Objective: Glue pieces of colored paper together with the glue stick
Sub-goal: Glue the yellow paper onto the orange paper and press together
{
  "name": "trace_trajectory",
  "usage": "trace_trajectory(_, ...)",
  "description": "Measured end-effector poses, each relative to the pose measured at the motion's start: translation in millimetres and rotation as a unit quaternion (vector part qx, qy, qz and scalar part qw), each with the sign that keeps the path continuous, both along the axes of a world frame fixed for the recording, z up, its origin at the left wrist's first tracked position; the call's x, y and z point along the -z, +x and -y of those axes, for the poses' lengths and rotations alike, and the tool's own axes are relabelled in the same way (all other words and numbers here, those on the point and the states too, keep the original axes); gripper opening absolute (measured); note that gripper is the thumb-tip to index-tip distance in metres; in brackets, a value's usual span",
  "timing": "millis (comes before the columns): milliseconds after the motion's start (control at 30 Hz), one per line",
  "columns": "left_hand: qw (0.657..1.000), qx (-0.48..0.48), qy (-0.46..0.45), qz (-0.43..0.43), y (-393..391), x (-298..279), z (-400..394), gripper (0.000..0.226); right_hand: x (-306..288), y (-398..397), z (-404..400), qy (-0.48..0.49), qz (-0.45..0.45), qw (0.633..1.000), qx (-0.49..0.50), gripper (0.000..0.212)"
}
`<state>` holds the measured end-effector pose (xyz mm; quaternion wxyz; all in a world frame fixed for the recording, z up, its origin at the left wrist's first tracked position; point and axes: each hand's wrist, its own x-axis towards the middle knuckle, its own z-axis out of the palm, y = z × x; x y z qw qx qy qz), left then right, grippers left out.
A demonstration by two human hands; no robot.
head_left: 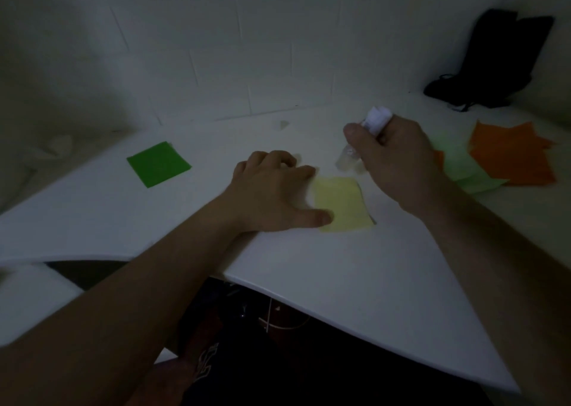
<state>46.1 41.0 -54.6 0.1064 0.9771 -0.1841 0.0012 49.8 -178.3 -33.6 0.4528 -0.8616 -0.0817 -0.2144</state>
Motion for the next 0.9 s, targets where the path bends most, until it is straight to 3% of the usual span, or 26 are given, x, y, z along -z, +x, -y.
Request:
trace_trajectory(167, 0.998, 0.017, -0.058, 0.011, 1, 1, -2, 0.097, 0, -5, -4, -0.009, -0.002, 0.999, -0.041, 0.031)
trace_trajectory(333, 0.999, 0.017, -0.043, 0.005, 2, 2, -1, 0.092, 3, -9, -16, -0.140, -0.032, 0.986, -0.082, 0.027)
trace_trajectory(733, 0.999, 0.025, -0.024, 0.009, 5, 5, -2, 0.089, 9, -10, -16, -0.161, -0.056, 0.976, -0.138, 0.016)
trace_trajectory(900, 1.000, 0.014, -0.016, -0.011, 4, -1, 1, 0.099, 4, -17, -9, -0.161, -0.054, 0.977, -0.129, 0.024)
